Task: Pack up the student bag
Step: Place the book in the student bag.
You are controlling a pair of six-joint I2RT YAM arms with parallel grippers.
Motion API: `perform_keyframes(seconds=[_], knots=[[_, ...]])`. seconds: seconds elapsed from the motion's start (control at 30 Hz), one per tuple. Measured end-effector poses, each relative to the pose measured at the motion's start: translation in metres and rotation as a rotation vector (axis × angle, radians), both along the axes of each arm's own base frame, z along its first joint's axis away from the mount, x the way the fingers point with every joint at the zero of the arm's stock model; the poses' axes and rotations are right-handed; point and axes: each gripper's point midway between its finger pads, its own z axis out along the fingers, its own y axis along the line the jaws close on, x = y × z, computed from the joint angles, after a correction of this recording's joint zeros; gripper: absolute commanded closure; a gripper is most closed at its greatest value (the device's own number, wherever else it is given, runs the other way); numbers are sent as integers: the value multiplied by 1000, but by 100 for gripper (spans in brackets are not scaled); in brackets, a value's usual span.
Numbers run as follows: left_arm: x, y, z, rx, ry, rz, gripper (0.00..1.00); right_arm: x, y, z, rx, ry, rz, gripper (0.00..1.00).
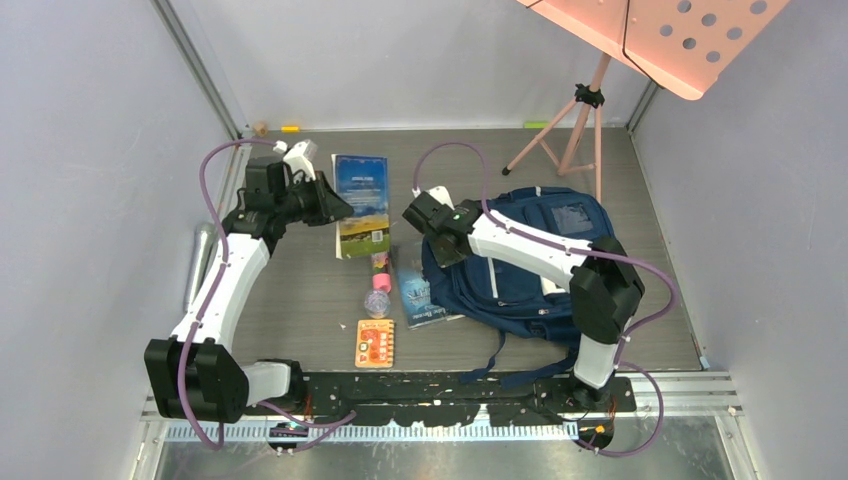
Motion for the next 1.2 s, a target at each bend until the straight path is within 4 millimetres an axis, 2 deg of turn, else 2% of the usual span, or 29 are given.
perform_keyframes(seconds=[0.07, 0.17, 0.37, 0.5, 0.73, 0.93, 1.1, 1.2], knots=[[-2, -6, 4, -24, -8, -31, 100, 0, -1, 4, 4, -7, -3, 99], [-5, -16, 11, -63, -23, -81, 100, 0, -4, 19, 24, -34, -6, 100], [-19, -48, 23, -196, -3, -157, 100, 0, -25, 78, 100, -146, -39, 100], [-41, -74, 20, -285, 42, -199, 100, 0, -41, 107, 123, -209, -63, 100], [-81, -134, -7, -378, 186, -288, 100, -7, -60, 143, 170, -290, -87, 100], [-89, -182, -38, -396, 294, -307, 100, -16, -72, 175, 255, -357, -97, 100], [-90, -215, -73, -405, 398, -284, 100, -16, -70, 180, 286, -371, -93, 100], [-84, -228, -84, -437, 430, -247, 100, -16, -67, 175, 292, -367, -88, 100]])
